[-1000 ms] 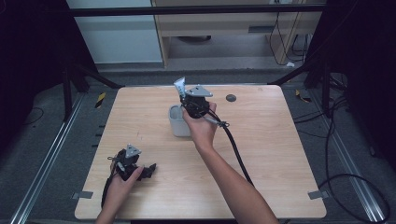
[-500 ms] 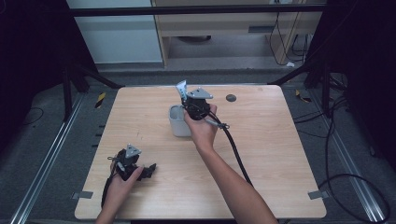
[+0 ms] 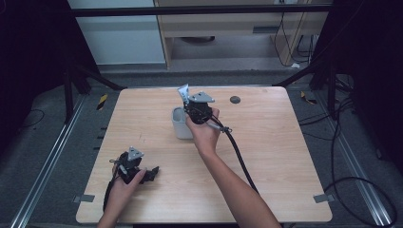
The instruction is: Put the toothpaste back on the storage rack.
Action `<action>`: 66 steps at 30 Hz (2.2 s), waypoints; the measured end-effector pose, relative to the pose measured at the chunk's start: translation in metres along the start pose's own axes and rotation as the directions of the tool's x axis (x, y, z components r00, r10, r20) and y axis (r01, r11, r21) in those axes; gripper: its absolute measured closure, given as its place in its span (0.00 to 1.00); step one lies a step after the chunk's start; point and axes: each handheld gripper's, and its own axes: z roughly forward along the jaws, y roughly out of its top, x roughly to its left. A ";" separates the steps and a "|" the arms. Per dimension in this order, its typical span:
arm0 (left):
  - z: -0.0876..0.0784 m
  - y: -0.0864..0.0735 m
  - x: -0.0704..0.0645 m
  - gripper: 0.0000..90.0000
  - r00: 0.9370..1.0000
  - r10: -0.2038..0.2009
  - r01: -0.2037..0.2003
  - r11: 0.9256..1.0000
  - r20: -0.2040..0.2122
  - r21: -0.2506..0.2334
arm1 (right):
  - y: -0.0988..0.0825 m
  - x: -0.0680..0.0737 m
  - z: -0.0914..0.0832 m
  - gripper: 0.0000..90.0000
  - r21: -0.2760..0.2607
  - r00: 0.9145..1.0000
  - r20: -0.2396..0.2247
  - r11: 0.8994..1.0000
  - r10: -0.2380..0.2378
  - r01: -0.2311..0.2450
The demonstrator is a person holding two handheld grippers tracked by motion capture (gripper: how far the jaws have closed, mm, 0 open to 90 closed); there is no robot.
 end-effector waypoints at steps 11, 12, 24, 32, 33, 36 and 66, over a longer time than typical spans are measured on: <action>0.000 0.000 0.000 0.00 1.000 0.000 0.000 1.000 0.000 0.000 | -0.003 0.003 0.002 0.87 0.016 1.000 0.000 1.000 -0.006 0.006; 0.000 0.000 0.000 0.00 1.000 0.000 0.000 1.000 0.000 0.000 | -0.003 0.003 0.002 0.87 0.016 1.000 0.000 1.000 -0.006 0.006; 0.000 0.000 0.000 0.00 1.000 0.000 0.000 1.000 0.000 0.000 | -0.008 0.001 0.005 0.87 0.037 1.000 0.006 0.999 -0.006 0.006; 0.000 0.000 0.000 0.00 1.000 0.000 0.000 1.000 0.000 0.000 | -0.010 0.002 0.007 0.87 0.050 1.000 0.003 0.999 -0.006 0.006; 0.000 0.000 0.000 0.00 1.000 0.000 0.000 1.000 0.000 0.000 | -0.010 0.002 0.007 0.87 0.050 1.000 0.003 0.999 -0.006 0.006; 0.000 0.000 0.000 0.00 1.000 0.000 0.000 1.000 0.000 0.000 | -0.011 0.001 0.007 0.87 0.053 1.000 0.002 0.999 -0.009 0.009; 0.001 0.000 0.000 0.00 1.000 -0.002 0.002 1.000 0.002 -0.001 | -0.012 0.001 0.009 0.87 0.075 1.000 -0.014 0.997 -0.014 0.015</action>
